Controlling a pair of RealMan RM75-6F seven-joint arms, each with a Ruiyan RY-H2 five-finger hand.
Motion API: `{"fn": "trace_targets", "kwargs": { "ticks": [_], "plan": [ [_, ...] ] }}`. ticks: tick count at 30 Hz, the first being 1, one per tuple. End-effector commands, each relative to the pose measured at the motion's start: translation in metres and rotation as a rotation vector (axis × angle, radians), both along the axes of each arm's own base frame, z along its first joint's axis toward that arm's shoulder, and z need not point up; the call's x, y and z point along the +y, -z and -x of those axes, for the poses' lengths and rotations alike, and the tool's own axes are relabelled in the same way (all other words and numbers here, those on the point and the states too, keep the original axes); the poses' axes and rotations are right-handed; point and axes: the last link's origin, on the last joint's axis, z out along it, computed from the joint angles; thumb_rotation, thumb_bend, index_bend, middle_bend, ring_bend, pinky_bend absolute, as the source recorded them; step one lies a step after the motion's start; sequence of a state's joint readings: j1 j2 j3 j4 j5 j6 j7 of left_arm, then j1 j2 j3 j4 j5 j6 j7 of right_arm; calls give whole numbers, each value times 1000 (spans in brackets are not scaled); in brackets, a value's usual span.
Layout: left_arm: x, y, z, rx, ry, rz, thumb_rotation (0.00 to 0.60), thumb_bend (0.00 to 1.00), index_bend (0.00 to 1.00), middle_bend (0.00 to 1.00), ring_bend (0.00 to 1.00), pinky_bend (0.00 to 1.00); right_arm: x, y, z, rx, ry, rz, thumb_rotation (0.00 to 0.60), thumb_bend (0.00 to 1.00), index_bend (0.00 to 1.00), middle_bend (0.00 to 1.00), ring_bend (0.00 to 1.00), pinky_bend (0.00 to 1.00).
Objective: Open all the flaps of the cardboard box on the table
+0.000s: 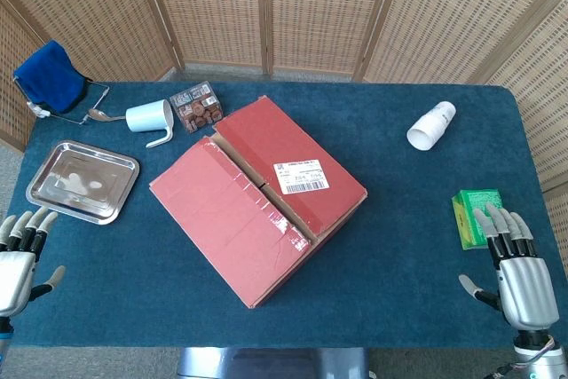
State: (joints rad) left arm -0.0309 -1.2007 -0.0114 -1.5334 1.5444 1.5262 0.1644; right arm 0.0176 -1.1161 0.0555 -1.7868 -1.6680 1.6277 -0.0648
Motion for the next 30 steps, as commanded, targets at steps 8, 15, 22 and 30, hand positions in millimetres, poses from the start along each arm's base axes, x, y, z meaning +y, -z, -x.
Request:
{"fn": "trace_targets", "kwargs": {
  "ticks": [8,15,22,30],
  "plan": [
    [-1,-1,-2,-6,5,-5,600,85,0,0,0,0,-1,-1,-1,-35,-11,-9,600,0,0,0,0,0],
    [-2,-6,-6,-15,10,-26,600,86,0,0,0,0,-16,5,-9,-87,-48,-53,600,0,0,0,0,0],
    [-4,-2,-9,12,27,-20,600,86,0,0,0,0,-42,25,-25,-108,-133,-89,600,0,0,0,0,0],
    [0,3,-5,25,5,-9,600,85,0,0,0,0,-56,40,-33,-151,-140,-131,600,0,0,0,0,0]
  ]
}}
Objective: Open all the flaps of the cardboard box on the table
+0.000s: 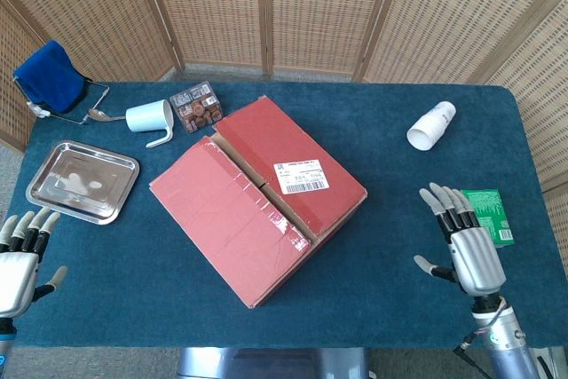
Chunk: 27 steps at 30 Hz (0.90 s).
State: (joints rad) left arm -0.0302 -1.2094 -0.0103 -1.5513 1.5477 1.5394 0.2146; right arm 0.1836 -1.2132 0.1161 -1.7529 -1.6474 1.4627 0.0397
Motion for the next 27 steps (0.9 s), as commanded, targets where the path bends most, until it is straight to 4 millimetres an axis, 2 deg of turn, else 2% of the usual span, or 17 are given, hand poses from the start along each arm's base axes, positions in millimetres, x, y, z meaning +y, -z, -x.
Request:
{"fn": "trace_targets", "kwargs": {
  "ticks": [1,7,13,27],
  "plan": [
    [1,1,1,3,-5,0,600,85,0,0,0,0,-3,4,-5,-19,-9,-9,600,0,0,0,0,0],
    [3,3,5,7,-21,2,600,85,0,0,0,0,-18,25,-31,-98,-49,-40,600,0,0,0,0,0],
    [4,4,6,9,-30,5,600,85,0,0,0,0,-31,38,-49,-126,-66,-52,600,0,0,0,0,0],
    [6,-1,8,-6,-38,-18,600,85,0,0,0,0,-49,57,-90,-168,-121,-70,600,0,0,0,0,0]
  ]
}}
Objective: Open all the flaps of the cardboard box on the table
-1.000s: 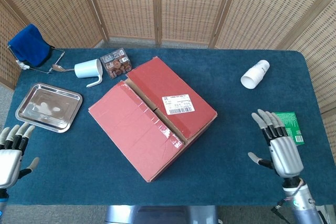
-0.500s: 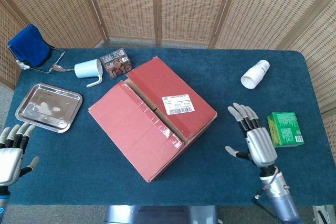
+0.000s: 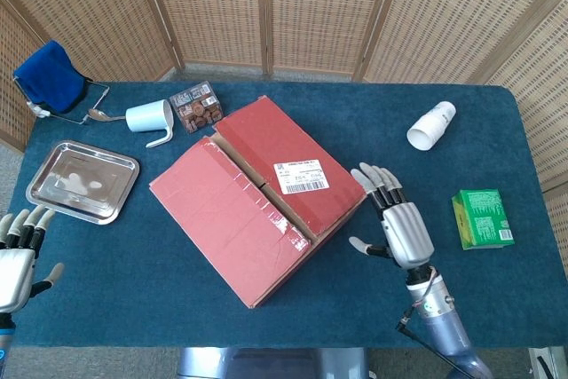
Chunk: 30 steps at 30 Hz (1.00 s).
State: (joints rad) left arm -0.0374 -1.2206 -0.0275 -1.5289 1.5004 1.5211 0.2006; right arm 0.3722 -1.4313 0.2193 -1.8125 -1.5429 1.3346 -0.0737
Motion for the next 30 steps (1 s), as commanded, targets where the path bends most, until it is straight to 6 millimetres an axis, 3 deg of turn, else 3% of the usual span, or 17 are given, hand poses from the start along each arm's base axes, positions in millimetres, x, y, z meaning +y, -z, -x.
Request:
{"fn": "trace_targets", "kwargs": {
  "ticks": [1,25,30],
  "plan": [
    [0,0,0,-1,0,0,600,85,0,0,0,0,-4,6,-10,-12,-7,-8,600,0,0,0,0,0],
    [1,-4,1,-17,-4,-14,600,86,0,0,0,0,-12,38,-35,-89,-22,-8,600,1,0,0,0,0],
    [1,-3,1,-18,-7,-13,600,86,0,0,0,0,-15,42,-39,-109,-32,1,600,72,0,0,0,0]
  ]
}}
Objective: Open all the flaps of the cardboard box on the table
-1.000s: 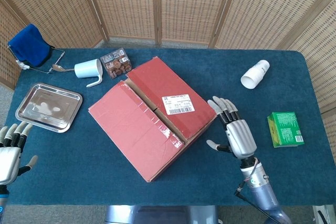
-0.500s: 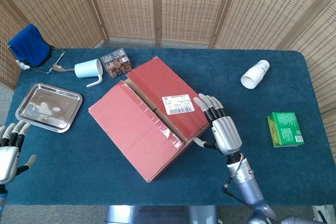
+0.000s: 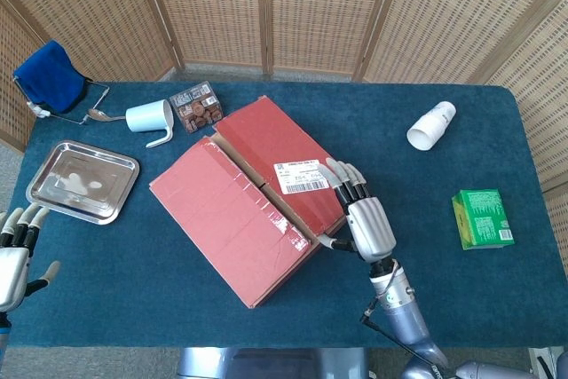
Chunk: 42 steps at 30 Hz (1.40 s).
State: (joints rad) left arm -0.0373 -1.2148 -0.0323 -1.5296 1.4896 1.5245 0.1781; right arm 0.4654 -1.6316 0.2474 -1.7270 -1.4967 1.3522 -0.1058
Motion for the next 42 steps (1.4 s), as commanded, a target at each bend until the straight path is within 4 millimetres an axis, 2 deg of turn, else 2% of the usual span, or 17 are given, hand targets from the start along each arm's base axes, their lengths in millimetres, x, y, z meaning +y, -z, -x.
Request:
{"fn": "trace_targets", "kwargs": {
  "ticks": [1,6,10,17,27,42],
  "plan": [
    [0,0,0,-1,0,1,600,85,0,0,0,0,-3,2,-2,-11,-5,7,600,97,0,0,0,0],
    [0,0,0,-1,-2,-1,600,85,0,0,0,0,-6,4,-4,-21,-7,17,600,211,0,0,0,0],
    [0,0,0,-1,-2,0,600,86,0,0,0,0,-8,4,-7,-43,-6,30,600,234,0,0,0,0],
    [0,-1,0,-4,-3,-6,600,86,0,0,0,0,-10,1,-9,-65,-5,58,600,391,0,0,0,0],
    [0,-2,-1,-7,2,-12,600,86,0,0,0,0,-22,-20,-14,-71,-11,137,600,406,0,0,0,0],
    [0,-1,-1,-7,0,-6,600,86,0,0,0,0,-32,-57,-12,40,-36,286,600,427,0,0,0,0]
  ]
}}
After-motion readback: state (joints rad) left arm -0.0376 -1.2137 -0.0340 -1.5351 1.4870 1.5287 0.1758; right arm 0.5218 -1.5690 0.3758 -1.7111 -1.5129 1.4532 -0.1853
